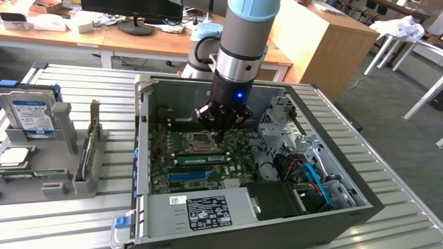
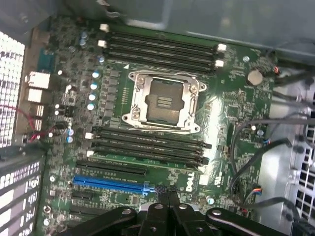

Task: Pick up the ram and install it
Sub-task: 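Press down the ram until it locks into place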

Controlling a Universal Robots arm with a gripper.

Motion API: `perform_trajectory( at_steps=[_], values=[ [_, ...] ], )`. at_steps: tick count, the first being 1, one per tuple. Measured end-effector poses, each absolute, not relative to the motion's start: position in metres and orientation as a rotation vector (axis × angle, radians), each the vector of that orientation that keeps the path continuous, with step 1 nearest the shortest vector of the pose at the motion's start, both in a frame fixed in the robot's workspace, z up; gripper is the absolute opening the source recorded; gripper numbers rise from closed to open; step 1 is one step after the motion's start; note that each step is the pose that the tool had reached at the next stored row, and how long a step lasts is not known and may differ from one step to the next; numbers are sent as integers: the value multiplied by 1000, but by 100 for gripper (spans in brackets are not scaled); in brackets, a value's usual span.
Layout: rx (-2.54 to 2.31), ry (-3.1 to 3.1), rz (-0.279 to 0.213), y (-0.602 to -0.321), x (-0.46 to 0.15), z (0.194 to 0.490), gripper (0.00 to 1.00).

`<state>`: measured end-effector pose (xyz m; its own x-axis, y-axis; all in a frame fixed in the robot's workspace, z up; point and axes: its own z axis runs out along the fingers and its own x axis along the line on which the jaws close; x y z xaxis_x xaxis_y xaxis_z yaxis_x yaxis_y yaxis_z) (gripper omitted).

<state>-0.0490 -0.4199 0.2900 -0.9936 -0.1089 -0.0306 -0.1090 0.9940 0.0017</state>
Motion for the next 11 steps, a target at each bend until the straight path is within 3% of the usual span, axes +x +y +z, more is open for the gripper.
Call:
perform_trajectory(
  at_steps=[11],
  values=[
    [-126,3111,4,-420,-49,290,11]
  ],
)
